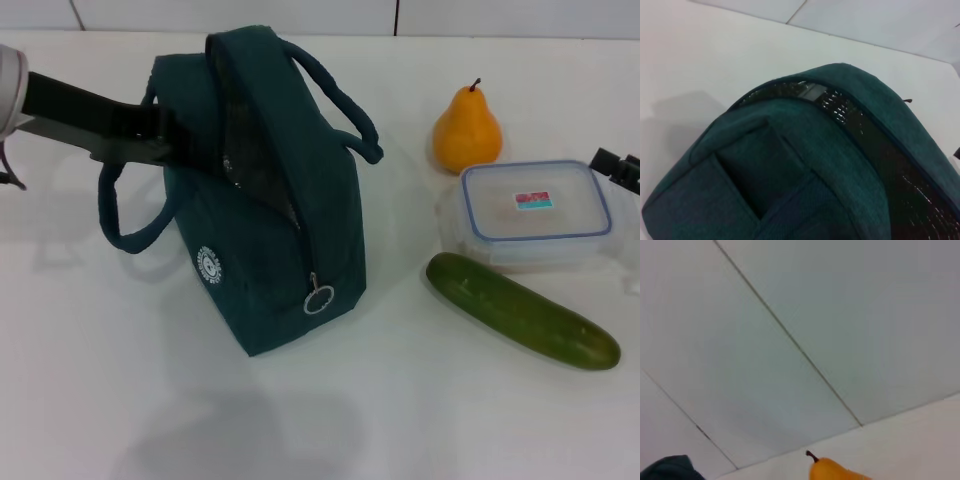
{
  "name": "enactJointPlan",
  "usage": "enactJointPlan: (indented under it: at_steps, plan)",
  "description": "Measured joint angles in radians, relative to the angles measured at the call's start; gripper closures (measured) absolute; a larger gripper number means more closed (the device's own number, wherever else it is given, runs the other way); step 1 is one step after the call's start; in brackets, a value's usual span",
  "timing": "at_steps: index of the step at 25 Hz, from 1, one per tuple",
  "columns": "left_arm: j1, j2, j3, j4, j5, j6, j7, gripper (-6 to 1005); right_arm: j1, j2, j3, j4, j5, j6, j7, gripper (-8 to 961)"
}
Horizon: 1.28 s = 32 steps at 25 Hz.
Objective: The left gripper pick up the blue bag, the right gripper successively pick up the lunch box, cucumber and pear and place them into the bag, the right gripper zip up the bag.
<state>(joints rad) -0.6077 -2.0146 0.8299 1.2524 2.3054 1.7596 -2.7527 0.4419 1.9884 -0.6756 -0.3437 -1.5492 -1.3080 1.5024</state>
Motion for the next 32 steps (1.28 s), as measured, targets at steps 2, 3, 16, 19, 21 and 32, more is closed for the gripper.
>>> enactJointPlan:
  at_steps: [2, 3, 16, 19, 21, 32]
  plan:
    - [-0.001, 0.000, 0.000, -0.003, 0.000, 0.000, 0.000, 960, -0.002, 0.000, 0.000, 0.005, 0.000, 0.000, 0.000, 84]
    - [-0.002, 0.000, 0.000, -0.007, 0.000, 0.000, 0.000, 960, -0.004, 0.000, 0.002, 0.006, 0.000, 0.001, 0.001, 84]
    - [-0.006, 0.001, -0.001, -0.030, 0.000, -0.002, 0.005, 961, -0.013, 0.004, 0.002, 0.046, -0.002, 0.031, 0.007, 88]
    - [-0.005, 0.001, -0.001, -0.030, 0.000, -0.001, 0.005, 961, -0.021, 0.005, 0.003, 0.046, -0.002, 0.031, 0.008, 88]
    - [-0.004, 0.001, -0.001, -0.030, 0.000, -0.001, 0.005, 961, -0.026, 0.006, 0.007, 0.046, -0.001, 0.025, 0.012, 89]
    - [-0.003, -0.004, 0.000, -0.030, 0.000, 0.000, 0.008, 961, -0.018, 0.017, 0.002, 0.059, 0.003, 0.020, 0.019, 92]
